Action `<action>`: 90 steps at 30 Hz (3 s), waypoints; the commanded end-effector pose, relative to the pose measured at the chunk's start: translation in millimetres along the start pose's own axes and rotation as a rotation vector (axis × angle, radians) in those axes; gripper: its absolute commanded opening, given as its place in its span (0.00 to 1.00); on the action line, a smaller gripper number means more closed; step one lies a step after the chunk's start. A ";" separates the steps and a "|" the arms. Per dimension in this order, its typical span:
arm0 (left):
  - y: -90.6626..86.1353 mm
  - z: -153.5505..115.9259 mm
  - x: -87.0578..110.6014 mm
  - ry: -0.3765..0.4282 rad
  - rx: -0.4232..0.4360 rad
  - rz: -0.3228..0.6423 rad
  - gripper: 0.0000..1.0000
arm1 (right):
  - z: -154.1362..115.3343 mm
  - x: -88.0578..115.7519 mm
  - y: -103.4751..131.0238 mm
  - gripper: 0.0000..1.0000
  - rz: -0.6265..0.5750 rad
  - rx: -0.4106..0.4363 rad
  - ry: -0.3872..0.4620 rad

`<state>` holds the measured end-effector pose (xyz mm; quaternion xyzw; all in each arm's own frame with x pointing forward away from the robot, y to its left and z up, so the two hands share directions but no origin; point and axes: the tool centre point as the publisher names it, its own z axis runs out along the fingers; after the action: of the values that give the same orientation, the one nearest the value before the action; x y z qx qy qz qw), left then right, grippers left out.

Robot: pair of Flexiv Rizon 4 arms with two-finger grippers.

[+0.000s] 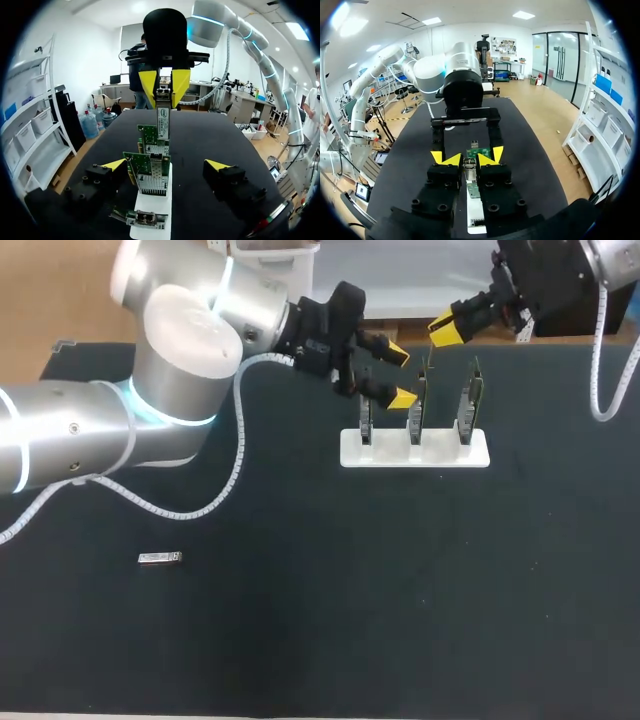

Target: Pick up the optical module with the left hand, and insert it into the network port with the right hand.

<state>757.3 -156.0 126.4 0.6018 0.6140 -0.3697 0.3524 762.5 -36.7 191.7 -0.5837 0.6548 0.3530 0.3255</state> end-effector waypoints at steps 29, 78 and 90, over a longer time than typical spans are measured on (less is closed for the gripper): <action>5.5 5.5 7.7 0.090 0.034 0.019 1.00 | -1.1 3.2 -3.8 0.00 0.004 0.001 -0.008; 4.7 4.2 10.6 0.119 0.042 0.028 1.00 | 0.0 3.2 -3.4 0.00 -0.006 -0.014 -0.012; 4.7 4.2 10.6 0.119 0.042 0.028 1.00 | 6.9 -0.3 -4.6 0.00 -0.036 -0.033 0.003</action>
<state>759.2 -153.9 114.6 0.6372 0.6173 -0.3408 0.3110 763.5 -32.7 187.9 -0.5995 0.6398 0.3556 0.3238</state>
